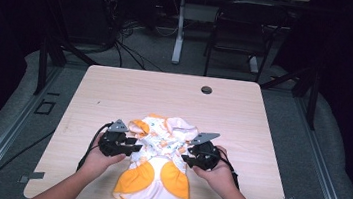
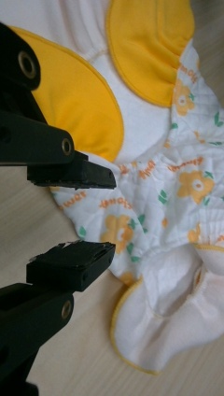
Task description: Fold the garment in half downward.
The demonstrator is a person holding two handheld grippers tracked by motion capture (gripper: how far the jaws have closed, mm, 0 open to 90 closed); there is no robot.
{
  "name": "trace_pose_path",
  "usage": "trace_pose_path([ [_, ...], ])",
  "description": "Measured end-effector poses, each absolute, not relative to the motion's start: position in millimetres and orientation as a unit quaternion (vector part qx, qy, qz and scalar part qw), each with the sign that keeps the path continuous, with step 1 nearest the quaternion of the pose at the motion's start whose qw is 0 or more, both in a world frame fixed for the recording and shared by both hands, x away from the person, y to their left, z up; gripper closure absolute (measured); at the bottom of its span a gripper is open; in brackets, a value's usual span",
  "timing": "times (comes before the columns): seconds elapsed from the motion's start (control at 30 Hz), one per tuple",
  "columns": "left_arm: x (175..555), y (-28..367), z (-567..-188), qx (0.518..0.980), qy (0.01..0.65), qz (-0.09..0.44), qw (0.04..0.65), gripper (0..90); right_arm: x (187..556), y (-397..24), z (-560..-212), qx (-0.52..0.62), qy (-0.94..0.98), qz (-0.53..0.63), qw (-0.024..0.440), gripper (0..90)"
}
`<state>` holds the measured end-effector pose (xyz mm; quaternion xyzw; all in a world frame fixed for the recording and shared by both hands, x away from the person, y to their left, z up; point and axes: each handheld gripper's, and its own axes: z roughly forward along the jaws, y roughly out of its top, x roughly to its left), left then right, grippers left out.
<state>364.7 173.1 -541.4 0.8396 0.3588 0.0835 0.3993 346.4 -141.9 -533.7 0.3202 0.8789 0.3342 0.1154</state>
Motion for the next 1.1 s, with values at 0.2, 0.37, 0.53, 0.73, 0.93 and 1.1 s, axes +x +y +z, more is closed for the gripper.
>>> trace_pose_path([
  [0.2,384,170,-530,0.839,0.356,0.084,0.402,60.5,370,-138,-523,0.323,0.879,0.332,0.116,61.6],
  [0.37,400,166,-524,0.842,0.36,0.094,0.392,60.8,387,-133,-513,0.321,0.882,0.324,0.117,63.7],
  [0.53,416,162,-520,0.842,0.359,0.1,0.391,63.1,406,-126,-509,0.322,0.884,0.319,0.118,66.5],
  [0.73,433,156,-524,0.844,0.359,0.104,0.386,63.7,428,-119,-511,0.322,0.885,0.317,0.114,69.2],
  [0.93,451,153,-528,0.842,0.367,0.114,0.378,64.3,446,-113,-514,0.34,0.878,0.314,0.12,71.9],
  [1.1,463,151,-534,0.841,0.373,0.12,0.372,64.7,460,-109,-519,0.36,0.87,0.308,0.141,73.0],
])
